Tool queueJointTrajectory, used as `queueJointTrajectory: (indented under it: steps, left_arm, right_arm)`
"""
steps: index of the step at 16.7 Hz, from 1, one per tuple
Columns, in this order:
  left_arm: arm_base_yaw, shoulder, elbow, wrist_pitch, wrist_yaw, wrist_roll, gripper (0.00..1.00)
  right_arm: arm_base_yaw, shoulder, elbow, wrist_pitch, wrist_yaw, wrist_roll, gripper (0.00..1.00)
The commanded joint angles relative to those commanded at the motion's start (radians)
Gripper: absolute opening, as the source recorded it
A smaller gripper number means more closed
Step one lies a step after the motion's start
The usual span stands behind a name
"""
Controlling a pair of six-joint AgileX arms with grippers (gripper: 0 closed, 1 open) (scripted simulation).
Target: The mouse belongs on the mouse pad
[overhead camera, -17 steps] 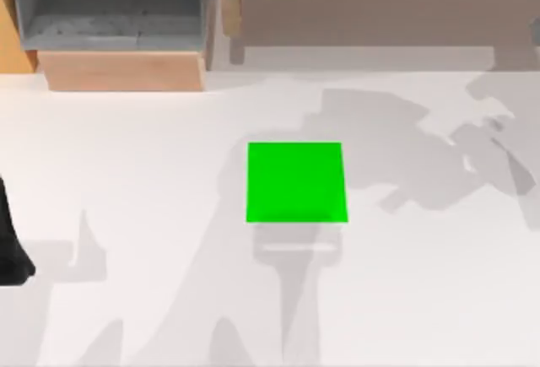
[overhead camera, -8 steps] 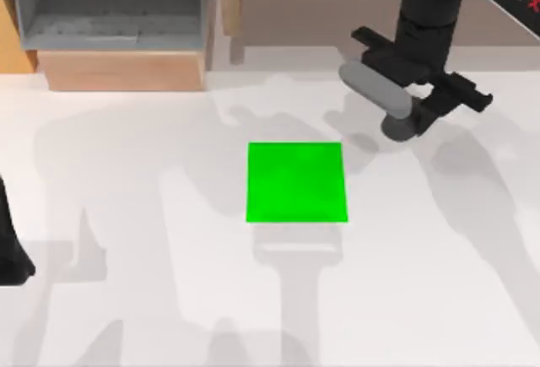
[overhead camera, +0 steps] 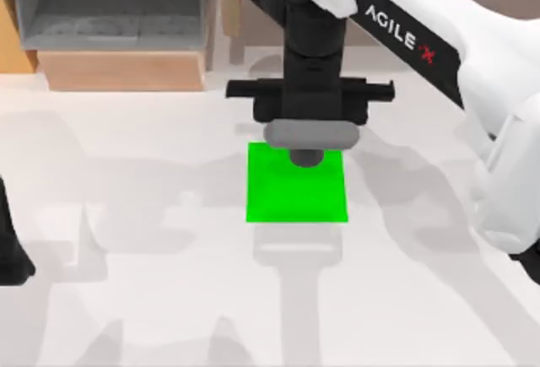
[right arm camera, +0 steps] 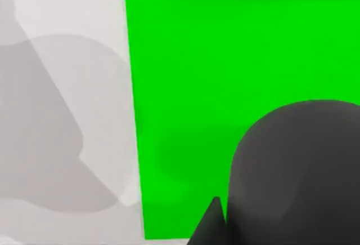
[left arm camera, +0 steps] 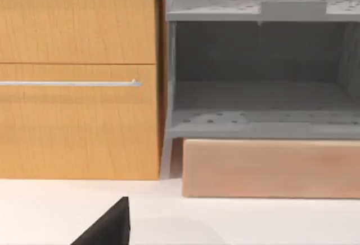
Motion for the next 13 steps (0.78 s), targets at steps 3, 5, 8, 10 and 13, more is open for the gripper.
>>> queueJointTrajectory:
  steps: [3,5,8,10,13]
  left_arm:
    - [0.000,0.000,0.000,0.000,0.000,0.000,1.00]
    - [0.000,0.000,0.000,0.000,0.000,0.000,1.00]
    - [0.000,0.000,0.000,0.000,0.000,0.000,1.00]
    - [0.000,0.000,0.000,0.000,0.000,0.000,1.00]
    - [0.000,0.000,0.000,0.000,0.000,0.000,1.00]
  right_arm:
    - [0.019,0.005,0.016,-0.002,0.002,-0.035,0.00]
    - [0.019,0.005,0.016,-0.002,0.002,-0.035,0.00]
    - [0.014,0.002,0.013,0.000,0.001,-0.032,0.00]
    - [0.013,0.003,0.000,0.005,-0.005,-0.030,0.00]
    - [0.017,0.004,-0.043,0.026,-0.026,-0.024,0.00]
